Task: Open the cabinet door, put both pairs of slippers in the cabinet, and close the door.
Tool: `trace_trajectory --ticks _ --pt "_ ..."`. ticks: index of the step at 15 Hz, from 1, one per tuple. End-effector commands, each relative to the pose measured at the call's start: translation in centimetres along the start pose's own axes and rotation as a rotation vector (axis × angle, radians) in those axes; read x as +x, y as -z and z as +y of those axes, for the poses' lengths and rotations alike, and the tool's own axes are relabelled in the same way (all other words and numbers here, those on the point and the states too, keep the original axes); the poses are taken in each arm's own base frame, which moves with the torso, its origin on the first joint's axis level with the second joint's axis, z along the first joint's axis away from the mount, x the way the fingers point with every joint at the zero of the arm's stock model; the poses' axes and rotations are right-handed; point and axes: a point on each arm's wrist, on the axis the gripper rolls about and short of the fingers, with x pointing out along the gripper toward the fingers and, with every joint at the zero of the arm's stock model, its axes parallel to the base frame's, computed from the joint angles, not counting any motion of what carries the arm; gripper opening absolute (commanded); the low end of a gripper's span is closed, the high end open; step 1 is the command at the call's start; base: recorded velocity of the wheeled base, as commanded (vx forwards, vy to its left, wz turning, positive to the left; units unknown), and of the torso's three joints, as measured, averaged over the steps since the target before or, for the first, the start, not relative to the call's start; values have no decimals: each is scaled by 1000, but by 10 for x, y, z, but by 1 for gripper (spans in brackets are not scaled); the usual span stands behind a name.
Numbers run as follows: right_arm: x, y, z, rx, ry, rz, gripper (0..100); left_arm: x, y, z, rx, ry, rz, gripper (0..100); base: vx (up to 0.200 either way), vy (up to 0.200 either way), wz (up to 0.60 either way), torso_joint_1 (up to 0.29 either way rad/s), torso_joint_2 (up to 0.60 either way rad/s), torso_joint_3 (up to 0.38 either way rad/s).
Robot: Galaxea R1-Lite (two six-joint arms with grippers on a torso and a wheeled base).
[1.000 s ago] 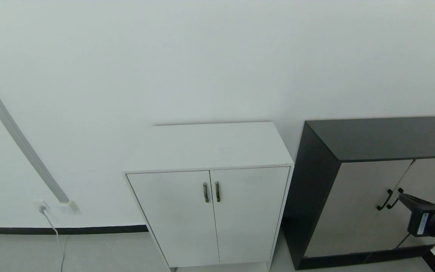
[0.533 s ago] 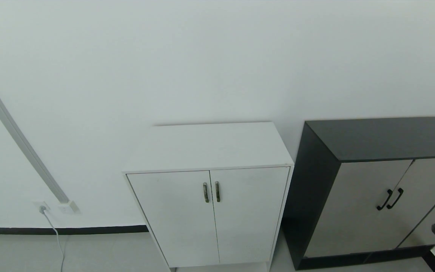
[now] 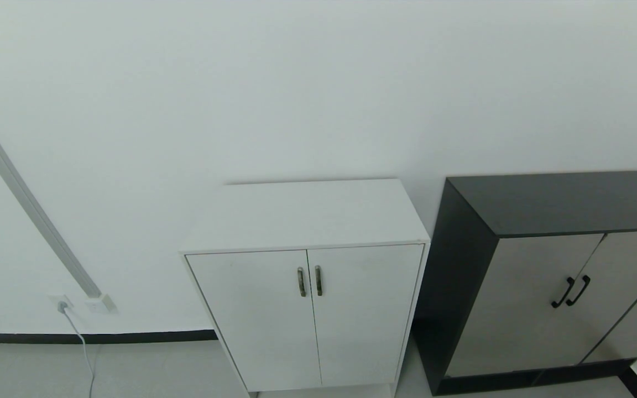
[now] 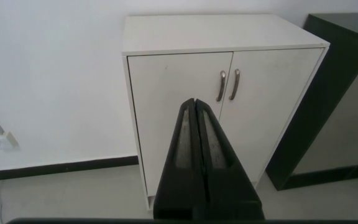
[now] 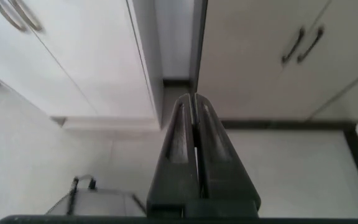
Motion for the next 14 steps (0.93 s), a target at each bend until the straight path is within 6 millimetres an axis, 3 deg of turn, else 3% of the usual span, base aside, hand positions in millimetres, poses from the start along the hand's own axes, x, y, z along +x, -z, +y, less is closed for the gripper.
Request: trace_trajectory --ticks 1,9,14 --pt "-8 4 0 -5 -11 -52 0 0 0 0 0 -1 1 0 0 0 0 0 0 0" --pt "-20 30 1 -39 -106 21 0 0 0 0 0 -1 1 0 0 0 0 0 0 0" --pt "-26 32 1 -25 -93 -46 0 0 0 0 0 -1 1 0 0 0 0 0 0 0"
